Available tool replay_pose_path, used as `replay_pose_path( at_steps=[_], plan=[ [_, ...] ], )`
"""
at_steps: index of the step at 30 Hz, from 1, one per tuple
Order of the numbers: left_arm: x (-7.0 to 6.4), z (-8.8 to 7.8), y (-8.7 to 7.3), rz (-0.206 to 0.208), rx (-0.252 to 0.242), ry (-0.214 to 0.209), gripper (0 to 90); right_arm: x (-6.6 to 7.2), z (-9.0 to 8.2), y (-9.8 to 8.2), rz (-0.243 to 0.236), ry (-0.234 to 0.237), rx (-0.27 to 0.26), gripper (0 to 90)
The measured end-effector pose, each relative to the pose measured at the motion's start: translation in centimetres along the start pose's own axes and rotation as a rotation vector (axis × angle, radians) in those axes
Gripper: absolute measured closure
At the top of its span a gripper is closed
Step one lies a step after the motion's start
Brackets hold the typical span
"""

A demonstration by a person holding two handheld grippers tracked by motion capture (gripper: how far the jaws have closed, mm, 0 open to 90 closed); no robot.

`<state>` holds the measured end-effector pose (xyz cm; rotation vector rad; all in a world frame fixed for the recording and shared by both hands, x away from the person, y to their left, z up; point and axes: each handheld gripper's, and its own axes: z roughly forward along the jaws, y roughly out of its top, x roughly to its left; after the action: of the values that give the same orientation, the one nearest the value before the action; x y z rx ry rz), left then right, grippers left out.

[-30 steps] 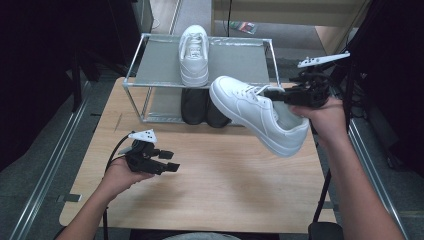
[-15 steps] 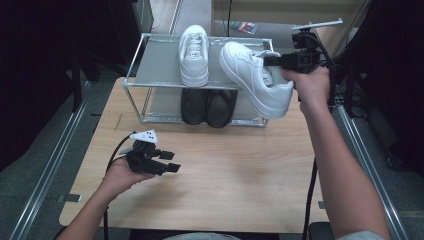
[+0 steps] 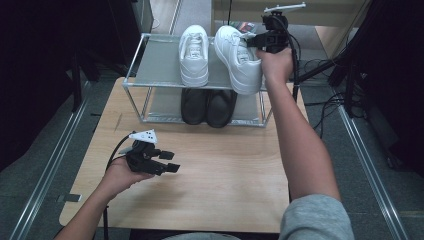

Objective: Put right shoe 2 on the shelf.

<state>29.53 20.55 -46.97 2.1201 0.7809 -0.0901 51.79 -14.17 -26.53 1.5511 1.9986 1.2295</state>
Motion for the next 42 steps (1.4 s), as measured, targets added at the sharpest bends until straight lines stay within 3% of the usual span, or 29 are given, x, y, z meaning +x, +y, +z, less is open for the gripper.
replay_pose_path(
  at_steps=[5, 9, 17, 21, 24, 27, 33, 37, 42],
  plan=[
    [-0.3, 0.1, 0.1, 0.01, -0.003, -0.002, 40.6, 0.9, 1.9, 0.5, 0.049, -0.033, -0.021, 83.3],
    [-0.4, 0.2, 0.1, 0.016, 0.002, -0.011, 40.7, 1.6, 3.4, 1.2, 0.057, -0.104, -0.027, 83.3],
    [-0.5, 0.2, 0.2, 0.024, 0.001, -0.009, 41.4, 2.6, 5.4, 1.0, 0.094, -0.126, -0.021, 83.0],
    [-0.5, 0.2, 0.3, 0.028, 0.001, -0.01, 41.4, 3.4, 6.2, 0.8, 0.083, -0.155, -0.023, 81.9],
    [-0.5, 0.3, 0.3, 0.029, 0.005, -0.011, 41.4, 3.6, 6.5, 0.7, 0.112, -0.157, -0.013, 79.5],
    [-0.6, 0.4, 0.2, 0.032, 0.015, -0.006, 41.4, 3.9, 6.8, 0.3, 0.1, -0.171, -0.013, 78.7],
    [-0.5, 0.4, 0.2, 0.026, 0.013, -0.008, 41.4, 3.8, 6.7, 0.2, 0.071, -0.156, -0.004, 72.3],
    [-0.6, 0.5, 0.2, 0.031, 0.016, -0.009, 41.4, 3.6, 6.5, 0.3, 0.078, -0.113, -0.002, 61.9],
    [-0.6, 0.6, 0.2, 0.028, 0.019, -0.012, 41.3, 3.6, 5.4, 0.6, 0.034, -0.066, -0.035, 61.1]
  ],
)
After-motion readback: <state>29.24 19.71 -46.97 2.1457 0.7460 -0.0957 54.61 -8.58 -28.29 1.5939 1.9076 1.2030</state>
